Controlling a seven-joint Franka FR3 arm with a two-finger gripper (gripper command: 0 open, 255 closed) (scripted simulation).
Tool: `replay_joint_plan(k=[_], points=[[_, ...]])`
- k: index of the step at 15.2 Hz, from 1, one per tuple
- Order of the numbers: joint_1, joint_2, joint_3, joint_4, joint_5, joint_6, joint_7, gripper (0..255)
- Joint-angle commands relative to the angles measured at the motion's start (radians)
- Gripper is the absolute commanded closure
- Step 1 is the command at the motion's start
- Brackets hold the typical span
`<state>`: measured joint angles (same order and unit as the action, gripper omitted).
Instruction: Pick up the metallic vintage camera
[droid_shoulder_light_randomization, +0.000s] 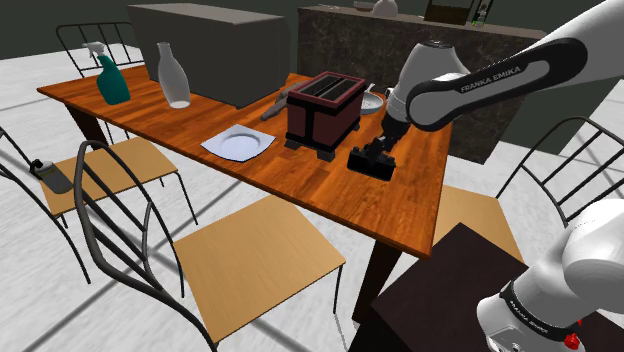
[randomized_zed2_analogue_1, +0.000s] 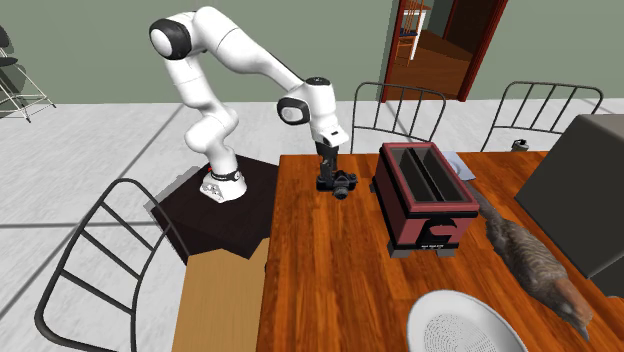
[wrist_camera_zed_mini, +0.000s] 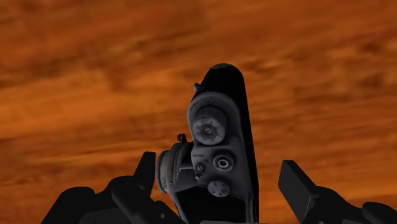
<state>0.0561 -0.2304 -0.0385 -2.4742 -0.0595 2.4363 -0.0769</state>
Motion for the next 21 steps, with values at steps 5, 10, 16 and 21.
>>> replay_joint_plan(k=[5,10,16,21], points=[[-0.001,0.016,-0.001,-0.008,-0.001,0.025,0.0,255],[0.0,0.016,-0.001,-0.008,-0.001,0.025,0.001,255],[0.0,-0.008,-0.001,0.012,0.001,-0.019,-0.002,255],[0.001,-0.043,0.0,0.05,0.003,-0.093,-0.005,255]])
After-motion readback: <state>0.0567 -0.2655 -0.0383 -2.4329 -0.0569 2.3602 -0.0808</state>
